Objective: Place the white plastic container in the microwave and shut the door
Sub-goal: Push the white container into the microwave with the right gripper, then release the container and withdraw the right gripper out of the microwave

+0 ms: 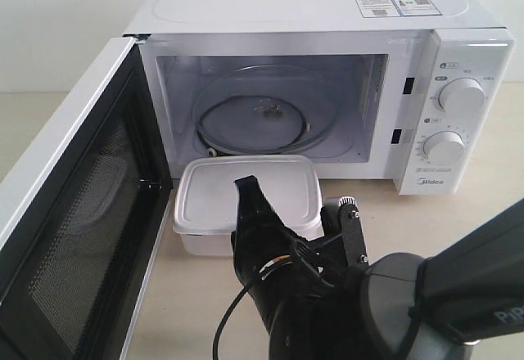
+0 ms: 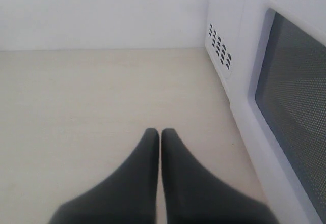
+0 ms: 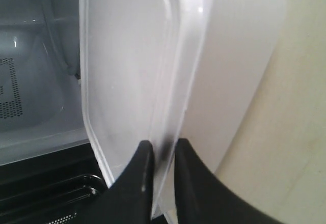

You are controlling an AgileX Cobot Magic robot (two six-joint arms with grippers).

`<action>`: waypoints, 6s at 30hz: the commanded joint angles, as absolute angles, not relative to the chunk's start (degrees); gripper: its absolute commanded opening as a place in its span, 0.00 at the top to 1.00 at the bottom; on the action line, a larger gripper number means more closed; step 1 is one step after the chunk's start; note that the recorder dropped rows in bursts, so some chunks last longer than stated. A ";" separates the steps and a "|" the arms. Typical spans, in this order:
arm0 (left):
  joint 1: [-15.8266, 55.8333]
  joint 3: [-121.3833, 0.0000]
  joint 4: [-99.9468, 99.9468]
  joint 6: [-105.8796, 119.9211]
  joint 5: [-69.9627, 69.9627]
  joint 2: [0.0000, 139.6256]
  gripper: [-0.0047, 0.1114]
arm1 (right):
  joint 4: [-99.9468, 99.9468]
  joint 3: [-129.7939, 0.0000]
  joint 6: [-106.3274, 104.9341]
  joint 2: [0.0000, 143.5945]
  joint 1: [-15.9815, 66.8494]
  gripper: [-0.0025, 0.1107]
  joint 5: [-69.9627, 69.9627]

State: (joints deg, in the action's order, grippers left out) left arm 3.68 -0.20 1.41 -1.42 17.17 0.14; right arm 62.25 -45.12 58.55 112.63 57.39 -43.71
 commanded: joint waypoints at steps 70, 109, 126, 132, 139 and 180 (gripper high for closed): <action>3.65 0.00 1.10 -1.85 16.95 0.00 0.92 | 43.94 -49.72 62.46 108.06 43.37 0.98 -50.84; 3.65 0.00 1.10 -1.85 16.95 0.00 0.92 | 37.87 -60.12 52.54 116.29 35.90 0.65 -46.06; 3.65 0.00 1.10 -1.85 16.95 0.00 0.92 | 23.30 -37.38 40.65 93.16 38.12 0.98 -34.30; 3.65 0.00 1.10 -1.85 16.95 0.00 0.92 | 7.94 -28.08 27.49 85.48 42.76 0.98 -36.14; 3.65 0.00 1.10 -1.85 16.95 0.00 0.92 | 7.82 -25.39 14.22 80.87 46.36 0.98 -36.15; 3.65 0.00 1.10 -1.85 16.95 0.00 0.92 | 24.23 -25.39 -17.44 65.59 42.76 0.98 -26.23</action>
State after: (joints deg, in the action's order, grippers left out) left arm 3.68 -0.20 1.41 -1.42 17.17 0.14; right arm 19.17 -25.58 -10.08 70.64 45.41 -31.09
